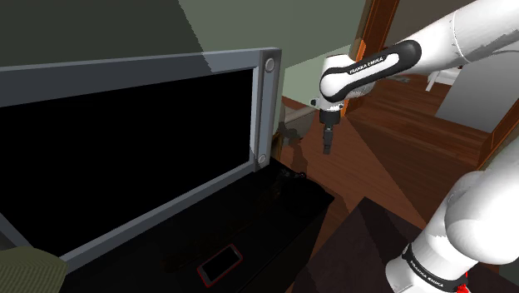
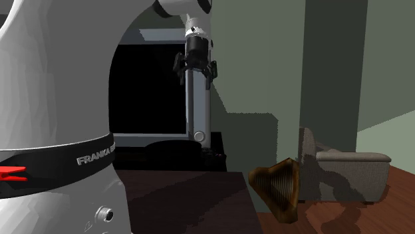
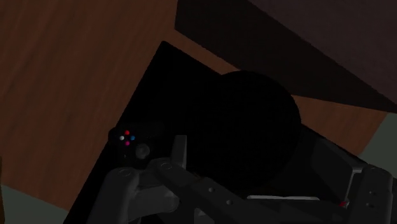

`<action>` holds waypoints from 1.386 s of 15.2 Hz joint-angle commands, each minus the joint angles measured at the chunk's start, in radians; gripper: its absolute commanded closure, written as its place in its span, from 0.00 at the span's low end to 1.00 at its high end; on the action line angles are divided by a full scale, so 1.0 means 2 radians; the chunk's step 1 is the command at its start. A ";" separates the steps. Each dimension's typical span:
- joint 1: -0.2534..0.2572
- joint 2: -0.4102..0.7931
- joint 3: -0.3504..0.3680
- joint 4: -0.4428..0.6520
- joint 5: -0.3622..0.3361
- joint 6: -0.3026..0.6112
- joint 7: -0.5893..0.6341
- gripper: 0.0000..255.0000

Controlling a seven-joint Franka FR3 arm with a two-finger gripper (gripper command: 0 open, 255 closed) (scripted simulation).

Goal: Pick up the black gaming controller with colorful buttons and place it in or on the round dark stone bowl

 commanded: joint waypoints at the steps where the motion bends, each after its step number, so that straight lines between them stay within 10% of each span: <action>1: 0.001 0.039 -0.004 0.015 0.004 0.018 -0.029 0.00; 21: -0.044 0.439 0.032 0.320 0.026 0.067 -0.234 0.00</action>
